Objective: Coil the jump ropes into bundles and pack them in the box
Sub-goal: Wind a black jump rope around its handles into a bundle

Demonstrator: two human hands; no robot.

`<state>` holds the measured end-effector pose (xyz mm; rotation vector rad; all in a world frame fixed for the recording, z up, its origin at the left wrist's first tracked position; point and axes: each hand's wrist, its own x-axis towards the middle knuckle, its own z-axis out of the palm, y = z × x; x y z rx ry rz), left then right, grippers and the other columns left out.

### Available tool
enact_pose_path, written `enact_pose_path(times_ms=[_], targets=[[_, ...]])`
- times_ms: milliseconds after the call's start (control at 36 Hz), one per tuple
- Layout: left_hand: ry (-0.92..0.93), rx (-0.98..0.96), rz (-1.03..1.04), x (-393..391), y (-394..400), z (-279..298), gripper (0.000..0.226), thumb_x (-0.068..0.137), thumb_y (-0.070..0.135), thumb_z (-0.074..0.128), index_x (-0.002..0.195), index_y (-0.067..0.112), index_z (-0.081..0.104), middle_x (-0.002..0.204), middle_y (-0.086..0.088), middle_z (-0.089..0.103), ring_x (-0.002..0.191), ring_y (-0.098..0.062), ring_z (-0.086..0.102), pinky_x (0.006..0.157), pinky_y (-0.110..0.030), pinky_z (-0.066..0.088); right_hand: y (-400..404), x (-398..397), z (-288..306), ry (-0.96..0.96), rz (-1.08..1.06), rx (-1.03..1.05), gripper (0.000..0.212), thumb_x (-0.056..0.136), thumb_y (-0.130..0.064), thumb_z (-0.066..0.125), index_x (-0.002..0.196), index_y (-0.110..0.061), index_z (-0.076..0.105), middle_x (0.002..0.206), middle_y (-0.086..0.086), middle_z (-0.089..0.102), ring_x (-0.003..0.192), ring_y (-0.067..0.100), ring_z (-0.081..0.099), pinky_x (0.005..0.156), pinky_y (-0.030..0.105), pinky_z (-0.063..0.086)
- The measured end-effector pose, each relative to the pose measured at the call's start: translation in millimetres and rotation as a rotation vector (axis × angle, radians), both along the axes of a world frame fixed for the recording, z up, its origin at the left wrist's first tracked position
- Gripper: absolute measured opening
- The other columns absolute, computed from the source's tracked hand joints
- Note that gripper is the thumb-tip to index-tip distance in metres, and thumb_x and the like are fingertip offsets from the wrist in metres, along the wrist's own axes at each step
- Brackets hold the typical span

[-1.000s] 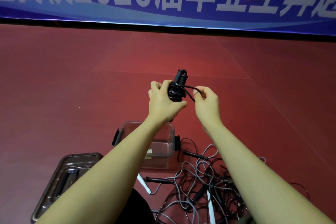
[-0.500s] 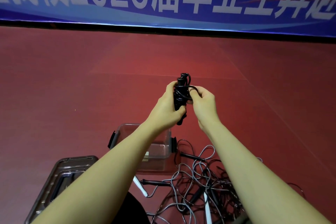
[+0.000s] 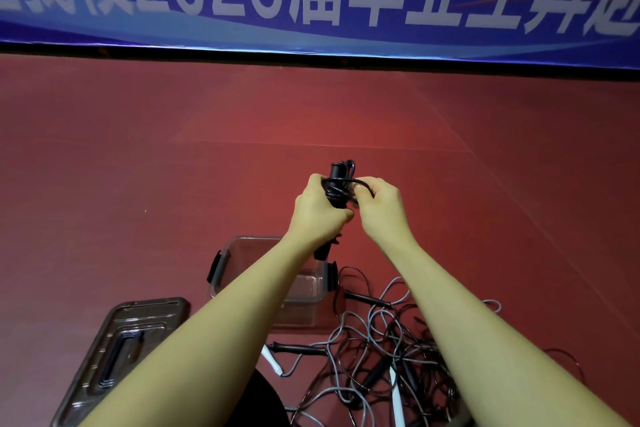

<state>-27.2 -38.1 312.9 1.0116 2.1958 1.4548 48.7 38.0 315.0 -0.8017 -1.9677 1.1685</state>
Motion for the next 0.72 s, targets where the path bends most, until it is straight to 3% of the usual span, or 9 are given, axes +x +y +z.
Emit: enact_pose_path(times_ms=[83, 139, 194, 278, 389, 472, 583, 639, 722], targets=[[-0.120, 0.014, -0.089, 0.3, -0.2, 3.3, 0.053, 0.072, 0.001, 0.065, 0.115, 0.014, 0.037, 0.083, -0.007, 0.061, 0.056, -0.021, 0.059, 0.050, -0.030, 0.048, 2.8, 0.4, 1.1, -0.005, 0.002, 0.000, 0.029, 0.094, -0.006, 0.042, 0.112, -0.006, 0.066, 0.111, 0.011, 0.065, 0.105, 0.023, 0.060, 0.097, 0.041, 0.046], [-0.201, 0.022, -0.127, -0.4, 0.5, 4.8, 0.054, 0.074, -0.002, 0.063, 0.116, 0.013, 0.033, 0.085, -0.013, 0.059, 0.053, -0.024, 0.057, 0.050, -0.032, 0.051, 3.0, 1.9, 4.1, 0.003, 0.009, -0.009, 0.029, 0.094, -0.007, 0.043, 0.113, -0.005, 0.065, 0.111, 0.010, 0.066, 0.106, 0.022, 0.060, 0.097, 0.037, 0.046], [-0.225, -0.010, -0.145, -1.4, 1.9, 5.8, 0.053, 0.076, 0.001, 0.066, 0.114, 0.013, 0.032, 0.097, -0.017, 0.053, 0.060, -0.027, 0.060, 0.051, -0.034, 0.053, 2.7, 5.5, 5.6, 0.005, 0.011, -0.026, 0.024, 0.095, -0.006, 0.044, 0.104, -0.006, 0.066, 0.104, 0.010, 0.068, 0.098, 0.021, 0.062, 0.086, 0.031, 0.047], [-0.097, -0.089, -0.118, -2.7, 1.0, 7.1, 0.054, 0.067, 0.022, 0.074, 0.104, 0.016, 0.036, 0.110, -0.018, 0.049, 0.080, -0.033, 0.064, 0.057, -0.043, 0.058, 1.7, 8.0, 4.7, 0.017, 0.005, -0.028, 0.022, 0.095, -0.006, 0.045, 0.097, -0.007, 0.067, 0.099, 0.016, 0.069, 0.096, 0.032, 0.062, 0.082, 0.037, 0.049], [-0.081, -0.010, -0.109, -4.5, -1.8, 5.2, 0.050, 0.080, 0.012, 0.071, 0.116, 0.010, 0.036, 0.095, -0.008, 0.062, 0.064, -0.026, 0.068, 0.057, -0.038, 0.059, 2.5, 6.4, 6.9, 0.053, -0.012, -0.017, 0.020, 0.094, -0.006, 0.047, 0.090, -0.015, 0.064, 0.087, 0.002, 0.066, 0.085, 0.017, 0.061, 0.068, 0.016, 0.044], [0.107, 0.020, -0.034, 2.6, -0.4, 0.1, 0.053, 0.081, 0.015, 0.065, 0.126, 0.019, 0.036, 0.096, -0.001, 0.064, 0.073, -0.025, 0.068, 0.067, -0.042, 0.057, 4.0, 5.5, 7.5, 0.078, -0.053, -0.024, 0.020, 0.091, -0.006, 0.050, 0.082, -0.017, 0.065, 0.080, 0.004, 0.067, 0.078, 0.016, 0.058, 0.069, 0.027, 0.046], [0.268, 0.008, 0.065, 14.5, 6.2, -9.9, 0.066, 0.078, 0.022, 0.059, 0.135, 0.025, 0.026, 0.113, -0.003, 0.060, 0.098, -0.027, 0.059, 0.080, -0.044, 0.050, 2.8, 3.3, 6.3, 0.069, -0.083, -0.039, 0.021, 0.088, -0.006, 0.050, 0.081, -0.008, 0.070, 0.084, 0.016, 0.070, 0.083, 0.034, 0.063, 0.077, 0.042, 0.051], [0.290, 0.012, 0.124, 13.7, 8.7, -9.9, 0.072, 0.075, 0.027, 0.063, 0.136, 0.027, 0.023, 0.111, 0.000, 0.060, 0.098, -0.026, 0.059, 0.078, -0.040, 0.049, 2.3, 2.4, 5.3, 0.076, -0.071, -0.036, 0.020, 0.088, -0.006, 0.051, 0.083, -0.004, 0.070, 0.085, 0.018, 0.070, 0.086, 0.035, 0.063, 0.078, 0.043, 0.051], [0.326, -0.029, 0.163, 8.4, 10.2, -9.1, 0.074, 0.076, 0.030, 0.064, 0.137, 0.026, 0.023, 0.102, -0.001, 0.064, 0.092, -0.028, 0.060, 0.072, -0.037, 0.048, 3.0, 1.6, 3.2, 0.042, -0.044, -0.001, 0.020, 0.089, -0.006, 0.050, 0.085, 0.000, 0.069, 0.085, 0.018, 0.069, 0.074, 0.025, 0.060, 0.067, 0.032, 0.045]])
